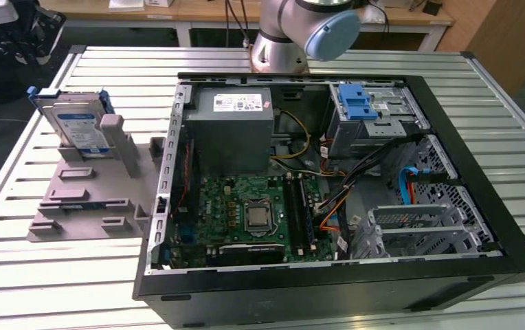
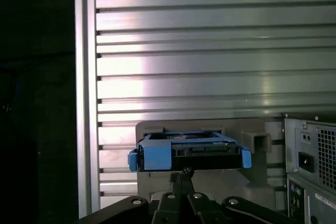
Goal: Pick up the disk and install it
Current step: 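Reach for the disk, then pick up the disk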
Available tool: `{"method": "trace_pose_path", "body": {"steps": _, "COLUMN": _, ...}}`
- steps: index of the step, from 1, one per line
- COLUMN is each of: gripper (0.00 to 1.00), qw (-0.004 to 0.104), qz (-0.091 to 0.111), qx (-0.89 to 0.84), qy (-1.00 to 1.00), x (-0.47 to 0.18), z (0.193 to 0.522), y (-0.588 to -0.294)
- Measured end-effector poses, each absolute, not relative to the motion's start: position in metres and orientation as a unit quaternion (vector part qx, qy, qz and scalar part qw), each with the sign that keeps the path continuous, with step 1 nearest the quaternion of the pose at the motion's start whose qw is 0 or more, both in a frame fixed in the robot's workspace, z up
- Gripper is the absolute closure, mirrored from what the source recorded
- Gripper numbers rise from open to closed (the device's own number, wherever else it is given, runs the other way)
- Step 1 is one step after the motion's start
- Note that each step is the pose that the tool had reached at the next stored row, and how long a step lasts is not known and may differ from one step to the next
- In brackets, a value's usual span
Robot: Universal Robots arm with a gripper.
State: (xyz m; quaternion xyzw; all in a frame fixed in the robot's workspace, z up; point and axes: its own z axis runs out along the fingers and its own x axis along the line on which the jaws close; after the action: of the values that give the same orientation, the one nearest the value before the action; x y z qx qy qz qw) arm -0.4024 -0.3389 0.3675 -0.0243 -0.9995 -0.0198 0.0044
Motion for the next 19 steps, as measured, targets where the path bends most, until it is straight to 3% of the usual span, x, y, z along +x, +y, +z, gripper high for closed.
{"method": "trace_pose_path", "body": {"steps": 19, "gripper": 0.89, "qw": 0.004, "qz": -0.02, "qx": -0.023, "qy": -1.0, "x": -0.4098, "z": 0.3664, "y": -0.3371}}
